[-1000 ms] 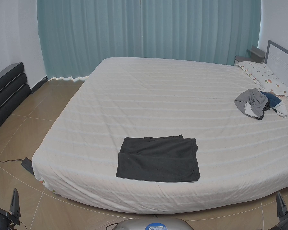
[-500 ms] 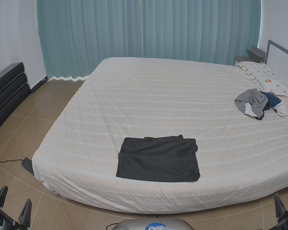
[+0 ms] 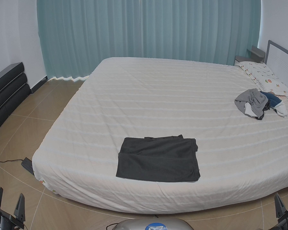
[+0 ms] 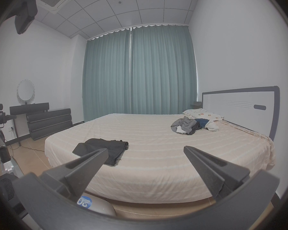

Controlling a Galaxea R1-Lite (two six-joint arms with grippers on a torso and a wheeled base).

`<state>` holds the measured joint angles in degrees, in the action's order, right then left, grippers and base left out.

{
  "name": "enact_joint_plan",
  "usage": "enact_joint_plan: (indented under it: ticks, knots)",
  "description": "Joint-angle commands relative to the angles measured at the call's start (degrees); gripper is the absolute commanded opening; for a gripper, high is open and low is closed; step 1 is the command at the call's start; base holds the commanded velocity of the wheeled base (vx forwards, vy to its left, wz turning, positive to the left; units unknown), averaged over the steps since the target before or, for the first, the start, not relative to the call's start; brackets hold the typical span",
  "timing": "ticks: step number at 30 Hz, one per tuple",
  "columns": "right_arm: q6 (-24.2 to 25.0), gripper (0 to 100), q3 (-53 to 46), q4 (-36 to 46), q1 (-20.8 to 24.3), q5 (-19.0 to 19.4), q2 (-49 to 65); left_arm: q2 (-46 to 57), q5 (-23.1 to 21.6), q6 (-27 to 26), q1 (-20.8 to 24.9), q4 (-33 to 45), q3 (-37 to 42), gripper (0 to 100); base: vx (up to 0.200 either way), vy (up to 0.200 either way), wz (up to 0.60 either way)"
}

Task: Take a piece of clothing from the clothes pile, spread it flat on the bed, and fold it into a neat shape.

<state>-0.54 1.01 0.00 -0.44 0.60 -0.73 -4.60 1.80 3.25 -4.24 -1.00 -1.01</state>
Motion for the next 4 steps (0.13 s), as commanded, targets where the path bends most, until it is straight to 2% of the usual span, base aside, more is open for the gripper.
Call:
enact_joint_plan:
  ticks: [1, 4]
  knots:
    - [-0.25, 100, -1.01, 0.00, 0.00, 0.19, 0.73, 4.60, -0.22, -3.08, 4.33, 1.09, 0.92, 100, 0.000, 0.000, 0.00]
    - [-0.08, 100, -1.01, 0.00, 0.00, 0.28, 0.73, 4.51, -0.05, -2.82, 4.42, 1.09, 0.92, 100, 0.000, 0.000, 0.00]
